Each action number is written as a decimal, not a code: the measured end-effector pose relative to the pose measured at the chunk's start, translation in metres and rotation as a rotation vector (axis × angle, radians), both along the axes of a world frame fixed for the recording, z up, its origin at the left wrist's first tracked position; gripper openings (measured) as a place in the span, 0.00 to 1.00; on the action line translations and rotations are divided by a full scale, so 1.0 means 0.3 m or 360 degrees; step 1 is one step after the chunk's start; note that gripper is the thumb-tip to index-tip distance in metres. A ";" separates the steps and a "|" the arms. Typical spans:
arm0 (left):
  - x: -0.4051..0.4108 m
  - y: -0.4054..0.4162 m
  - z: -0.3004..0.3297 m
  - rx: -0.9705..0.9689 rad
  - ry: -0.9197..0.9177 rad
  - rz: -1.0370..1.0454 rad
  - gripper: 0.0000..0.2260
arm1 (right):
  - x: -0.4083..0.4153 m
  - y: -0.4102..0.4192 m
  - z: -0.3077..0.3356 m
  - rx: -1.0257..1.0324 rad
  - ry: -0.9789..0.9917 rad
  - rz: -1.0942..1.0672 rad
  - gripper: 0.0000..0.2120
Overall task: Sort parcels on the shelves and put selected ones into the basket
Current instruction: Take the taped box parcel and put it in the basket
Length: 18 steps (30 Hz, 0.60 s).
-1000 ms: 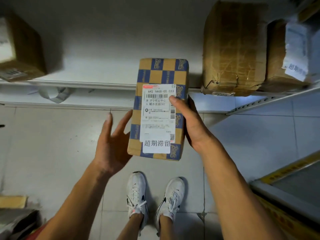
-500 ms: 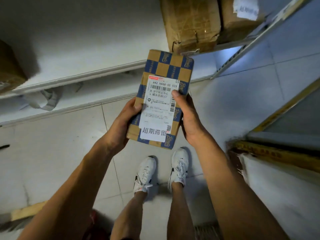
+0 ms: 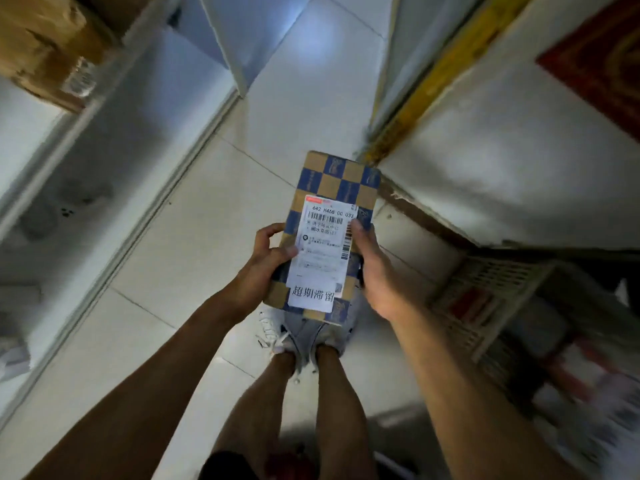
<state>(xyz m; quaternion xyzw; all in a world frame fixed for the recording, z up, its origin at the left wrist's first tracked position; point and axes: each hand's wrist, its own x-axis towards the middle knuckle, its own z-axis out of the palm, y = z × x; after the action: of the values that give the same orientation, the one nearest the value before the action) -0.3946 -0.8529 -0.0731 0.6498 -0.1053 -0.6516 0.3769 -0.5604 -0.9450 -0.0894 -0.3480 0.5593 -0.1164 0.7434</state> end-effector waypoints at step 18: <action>-0.970 -0.381 0.014 0.0107 0.0071 -0.1438 0.18 | -1.002 0.250 -0.030 0.0179 0.0045 -0.1230 0.31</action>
<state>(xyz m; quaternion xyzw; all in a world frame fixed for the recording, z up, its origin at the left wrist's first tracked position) -0.6856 -0.9671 -0.0691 0.5363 -0.3490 -0.7677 0.0355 -0.8610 -0.8700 -0.0986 -0.0720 0.6647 -0.3522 0.6549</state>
